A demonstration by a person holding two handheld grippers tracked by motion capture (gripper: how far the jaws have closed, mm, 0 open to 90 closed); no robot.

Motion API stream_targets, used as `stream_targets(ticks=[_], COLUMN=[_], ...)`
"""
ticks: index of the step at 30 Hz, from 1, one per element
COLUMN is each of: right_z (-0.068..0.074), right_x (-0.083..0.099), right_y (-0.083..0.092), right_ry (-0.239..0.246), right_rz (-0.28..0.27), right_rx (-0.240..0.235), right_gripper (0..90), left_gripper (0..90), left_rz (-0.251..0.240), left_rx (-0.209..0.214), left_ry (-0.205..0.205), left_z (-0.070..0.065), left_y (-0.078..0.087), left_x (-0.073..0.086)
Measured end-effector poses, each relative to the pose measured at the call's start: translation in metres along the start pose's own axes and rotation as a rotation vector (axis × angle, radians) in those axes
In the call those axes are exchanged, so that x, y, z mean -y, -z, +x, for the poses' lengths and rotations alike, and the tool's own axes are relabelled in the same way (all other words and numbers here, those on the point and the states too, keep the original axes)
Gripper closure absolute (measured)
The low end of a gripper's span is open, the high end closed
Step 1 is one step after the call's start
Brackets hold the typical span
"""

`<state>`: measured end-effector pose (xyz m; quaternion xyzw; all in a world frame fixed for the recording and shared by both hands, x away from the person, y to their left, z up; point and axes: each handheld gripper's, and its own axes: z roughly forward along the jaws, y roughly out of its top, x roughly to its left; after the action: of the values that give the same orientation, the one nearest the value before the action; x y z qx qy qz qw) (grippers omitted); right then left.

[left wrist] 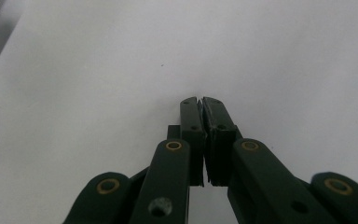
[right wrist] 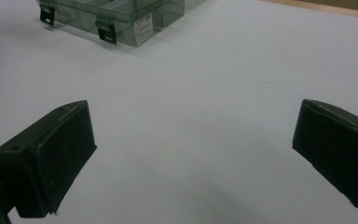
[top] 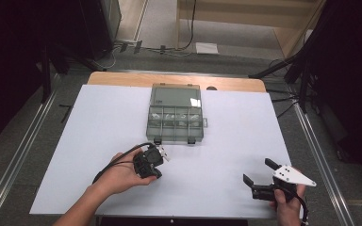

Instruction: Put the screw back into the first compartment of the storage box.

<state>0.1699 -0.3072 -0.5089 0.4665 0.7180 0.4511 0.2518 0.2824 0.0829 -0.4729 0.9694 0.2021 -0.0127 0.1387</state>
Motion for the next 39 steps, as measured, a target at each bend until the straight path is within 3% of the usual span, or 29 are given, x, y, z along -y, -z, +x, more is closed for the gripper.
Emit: stream_targets(ticks=[20, 39], right_z=[0.000, 0.000], right_x=[0.000, 0.000], right_y=[0.001, 0.000], right_ry=[0.001, 0.005], right_rz=[-0.001, 0.002], right_rx=[0.001, 0.000], right_gripper=[0.0, 0.0], left_gripper=[87.8, 87.8], left_rz=[-0.047, -0.077], left_rx=[-0.001, -0.027], left_ry=[0.031, 0.056], left_z=[0.020, 0.040], left_y=[0.018, 0.037], left_x=[-0.010, -0.019])
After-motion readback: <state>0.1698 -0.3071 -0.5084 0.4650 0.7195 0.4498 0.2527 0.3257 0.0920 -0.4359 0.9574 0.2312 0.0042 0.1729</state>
